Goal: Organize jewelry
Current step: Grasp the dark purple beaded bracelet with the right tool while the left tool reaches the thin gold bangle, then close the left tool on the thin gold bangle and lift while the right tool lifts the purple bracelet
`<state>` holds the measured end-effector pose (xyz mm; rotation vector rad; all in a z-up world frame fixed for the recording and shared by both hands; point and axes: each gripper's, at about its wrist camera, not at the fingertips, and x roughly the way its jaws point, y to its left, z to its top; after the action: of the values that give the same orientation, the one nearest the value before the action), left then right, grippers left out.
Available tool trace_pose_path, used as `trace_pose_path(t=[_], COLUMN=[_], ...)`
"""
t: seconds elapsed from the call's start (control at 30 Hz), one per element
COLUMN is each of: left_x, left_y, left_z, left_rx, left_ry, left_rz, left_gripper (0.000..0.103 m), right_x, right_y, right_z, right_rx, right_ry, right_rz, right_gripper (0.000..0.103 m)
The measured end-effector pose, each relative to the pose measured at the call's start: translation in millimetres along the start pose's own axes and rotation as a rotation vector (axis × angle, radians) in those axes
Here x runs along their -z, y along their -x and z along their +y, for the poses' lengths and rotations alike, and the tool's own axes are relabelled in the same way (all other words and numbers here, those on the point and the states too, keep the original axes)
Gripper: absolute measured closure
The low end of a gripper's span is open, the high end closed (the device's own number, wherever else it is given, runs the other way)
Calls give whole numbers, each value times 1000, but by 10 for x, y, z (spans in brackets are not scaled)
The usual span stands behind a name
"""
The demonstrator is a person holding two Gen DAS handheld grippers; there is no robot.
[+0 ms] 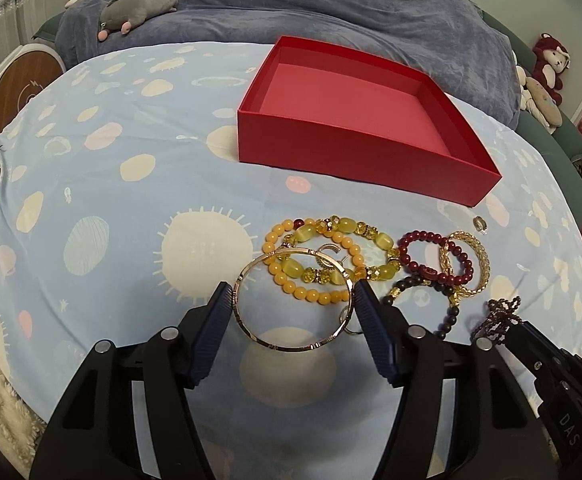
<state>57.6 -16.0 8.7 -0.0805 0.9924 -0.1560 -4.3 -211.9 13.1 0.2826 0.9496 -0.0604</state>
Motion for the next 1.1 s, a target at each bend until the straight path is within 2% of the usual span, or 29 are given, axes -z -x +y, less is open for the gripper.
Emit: trace_pose_path(t=[0.4,0.67,0.73,0.8,0.83,1.1], left_x=[-199,-228,-201,-165,-151,-106], left_y=[443,463,449,428,422,360], left_z=[-29,2,6,-1,-8,-26], left_rx=[26,20,23,22,22,23], left_ry=[-7,-1,2,-1,-6,-14], left_rz=[-36,-27,-22,-15,-14,2], left_gripper=[43,43,43,43,43,43], right_x=[-179,-201,-153,-77,-40,62], right_y=[338,316,235,143,99,-200], right_z=[72,61,27,-6,-23,-71], right_rx=[-19,-27,-12,12,23,57], right_ry=[31,29,23,19,15,22], right_rz=[-59,-51,-16,17,27,97], right_gripper=[102,102,97,75,71,69])
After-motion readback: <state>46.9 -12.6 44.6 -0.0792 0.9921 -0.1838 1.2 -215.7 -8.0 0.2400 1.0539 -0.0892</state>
